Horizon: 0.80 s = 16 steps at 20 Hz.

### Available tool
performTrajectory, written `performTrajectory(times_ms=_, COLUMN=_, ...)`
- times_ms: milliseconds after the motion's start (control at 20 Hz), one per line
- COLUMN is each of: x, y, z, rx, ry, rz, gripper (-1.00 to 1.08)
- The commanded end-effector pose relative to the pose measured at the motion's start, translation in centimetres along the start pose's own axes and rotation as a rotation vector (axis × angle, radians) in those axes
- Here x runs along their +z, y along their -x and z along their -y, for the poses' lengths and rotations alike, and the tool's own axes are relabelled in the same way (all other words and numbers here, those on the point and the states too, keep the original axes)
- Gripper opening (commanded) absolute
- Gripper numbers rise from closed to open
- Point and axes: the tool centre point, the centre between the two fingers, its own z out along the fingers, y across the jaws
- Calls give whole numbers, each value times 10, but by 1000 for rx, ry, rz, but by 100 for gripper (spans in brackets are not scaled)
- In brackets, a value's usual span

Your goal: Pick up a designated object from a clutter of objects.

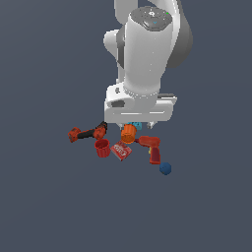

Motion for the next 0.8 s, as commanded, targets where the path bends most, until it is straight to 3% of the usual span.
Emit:
performTrajectory(times_ms=0, x=16, y=-11, z=13, rx=-38, ry=2, rz=1, gripper=100)
performTrajectory(times_ms=750, x=139, y=-62, z=113, rx=-301, ry=-14, rz=0, gripper=100)
